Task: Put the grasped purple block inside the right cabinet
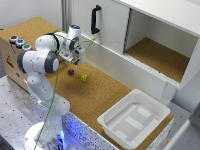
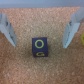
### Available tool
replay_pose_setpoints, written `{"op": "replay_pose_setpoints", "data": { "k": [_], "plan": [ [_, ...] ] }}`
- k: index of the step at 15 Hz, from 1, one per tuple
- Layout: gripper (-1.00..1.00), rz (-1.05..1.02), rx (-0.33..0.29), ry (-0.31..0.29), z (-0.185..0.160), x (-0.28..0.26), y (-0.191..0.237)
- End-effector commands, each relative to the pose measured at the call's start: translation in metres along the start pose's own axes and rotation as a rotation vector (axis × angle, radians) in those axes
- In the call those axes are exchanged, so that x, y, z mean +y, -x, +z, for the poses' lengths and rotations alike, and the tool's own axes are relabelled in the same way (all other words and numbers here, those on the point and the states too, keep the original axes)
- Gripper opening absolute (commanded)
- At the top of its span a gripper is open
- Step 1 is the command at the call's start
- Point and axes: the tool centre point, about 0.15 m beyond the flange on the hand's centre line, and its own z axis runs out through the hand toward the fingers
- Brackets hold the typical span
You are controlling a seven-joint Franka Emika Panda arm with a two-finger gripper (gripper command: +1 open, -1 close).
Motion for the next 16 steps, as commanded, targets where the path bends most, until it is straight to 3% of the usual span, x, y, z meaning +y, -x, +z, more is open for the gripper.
{"op": "replay_pose_setpoints", "data": {
  "k": [1, 3, 6, 7, 16],
  "plan": [
    [1.00, 0.063, -0.010, 0.028, 0.044, 0.000, -0.023],
    [1.00, 0.077, -0.008, -0.053, 0.048, 0.003, -0.030],
    [1.00, 0.066, -0.002, -0.054, 0.057, 0.000, -0.037],
    [-1.00, 0.065, 0.000, -0.053, 0.060, 0.000, -0.038],
    [-1.00, 0.005, -0.031, -0.023, 0.073, -0.006, -0.020]
  ]
}}
